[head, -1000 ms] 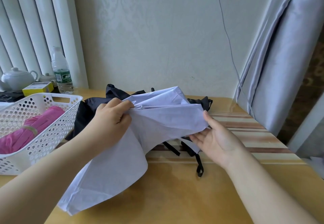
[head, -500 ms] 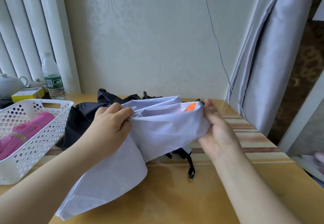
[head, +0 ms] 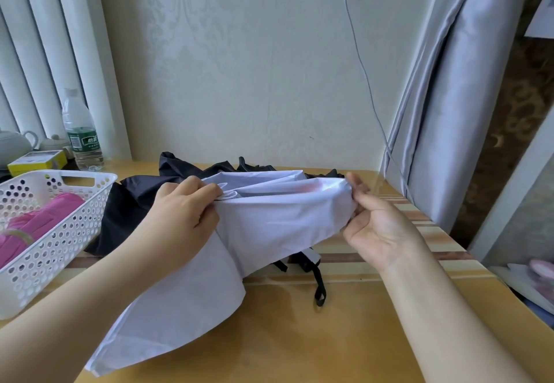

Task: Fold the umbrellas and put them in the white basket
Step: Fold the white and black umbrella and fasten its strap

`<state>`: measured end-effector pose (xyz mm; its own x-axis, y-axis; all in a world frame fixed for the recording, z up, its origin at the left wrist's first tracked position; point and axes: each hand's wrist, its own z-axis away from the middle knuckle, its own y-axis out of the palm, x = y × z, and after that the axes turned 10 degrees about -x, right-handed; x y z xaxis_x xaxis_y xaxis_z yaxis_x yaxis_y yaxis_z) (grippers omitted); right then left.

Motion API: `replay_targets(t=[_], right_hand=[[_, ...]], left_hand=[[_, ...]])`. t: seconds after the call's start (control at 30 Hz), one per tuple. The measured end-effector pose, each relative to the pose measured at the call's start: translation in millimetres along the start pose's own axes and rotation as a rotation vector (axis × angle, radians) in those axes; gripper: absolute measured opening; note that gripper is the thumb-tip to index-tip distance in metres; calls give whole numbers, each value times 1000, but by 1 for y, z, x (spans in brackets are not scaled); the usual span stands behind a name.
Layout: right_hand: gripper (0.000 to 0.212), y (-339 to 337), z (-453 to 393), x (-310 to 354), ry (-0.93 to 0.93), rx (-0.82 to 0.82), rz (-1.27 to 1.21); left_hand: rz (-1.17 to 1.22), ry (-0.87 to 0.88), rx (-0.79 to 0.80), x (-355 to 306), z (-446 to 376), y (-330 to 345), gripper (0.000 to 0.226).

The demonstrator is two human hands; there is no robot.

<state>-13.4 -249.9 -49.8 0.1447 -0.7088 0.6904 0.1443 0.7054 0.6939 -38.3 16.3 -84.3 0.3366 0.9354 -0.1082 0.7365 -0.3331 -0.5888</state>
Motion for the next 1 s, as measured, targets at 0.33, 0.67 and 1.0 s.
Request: replay_targets(t=[0.33,0.67,1.0], right_hand=[[45,-16,8,-11,181,111,259],[38,-1,10,-13,-55,188,22],[12,-17,-1,-24,100,-111,120]], left_hand=[[9,38,17,-3,-1,-4,37],[-18,68,21,-9,-2,2,36],[0,40,47,-2,-1,-7,35]])
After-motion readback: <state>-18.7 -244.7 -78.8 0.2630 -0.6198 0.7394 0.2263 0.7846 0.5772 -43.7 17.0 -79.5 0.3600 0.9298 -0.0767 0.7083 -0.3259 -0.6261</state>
